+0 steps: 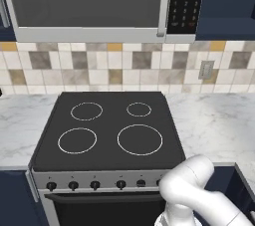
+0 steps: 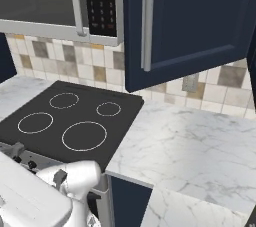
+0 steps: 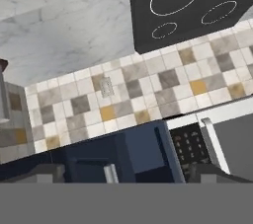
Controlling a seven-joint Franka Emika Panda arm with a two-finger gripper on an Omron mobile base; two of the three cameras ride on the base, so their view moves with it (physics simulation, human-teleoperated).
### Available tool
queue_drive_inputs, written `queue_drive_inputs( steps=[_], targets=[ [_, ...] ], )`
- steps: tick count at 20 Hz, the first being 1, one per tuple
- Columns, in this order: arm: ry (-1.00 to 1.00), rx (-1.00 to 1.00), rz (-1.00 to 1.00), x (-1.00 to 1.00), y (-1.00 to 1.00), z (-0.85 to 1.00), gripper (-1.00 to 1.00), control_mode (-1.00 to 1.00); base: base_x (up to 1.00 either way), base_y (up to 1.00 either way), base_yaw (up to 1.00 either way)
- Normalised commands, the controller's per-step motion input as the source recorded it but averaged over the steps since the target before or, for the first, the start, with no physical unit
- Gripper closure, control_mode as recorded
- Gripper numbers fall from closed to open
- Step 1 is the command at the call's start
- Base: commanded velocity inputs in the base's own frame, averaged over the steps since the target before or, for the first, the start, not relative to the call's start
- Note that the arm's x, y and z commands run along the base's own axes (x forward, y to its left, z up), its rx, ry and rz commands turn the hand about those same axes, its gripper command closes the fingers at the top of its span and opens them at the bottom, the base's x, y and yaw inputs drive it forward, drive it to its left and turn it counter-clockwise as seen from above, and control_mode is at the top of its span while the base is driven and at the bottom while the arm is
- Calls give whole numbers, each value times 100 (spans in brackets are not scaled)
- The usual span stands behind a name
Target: Close all open cabinet doors.
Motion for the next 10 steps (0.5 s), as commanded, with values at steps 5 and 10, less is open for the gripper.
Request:
queue_drive_inputs(
  steps=[5, 10],
  targets=[
    [-3, 22, 10, 0, -99, -6, -100, -100, 0, 0, 0],
    [6, 23, 0, 45, -88, -5, -100, -100, 0, 0, 0]
  ],
)
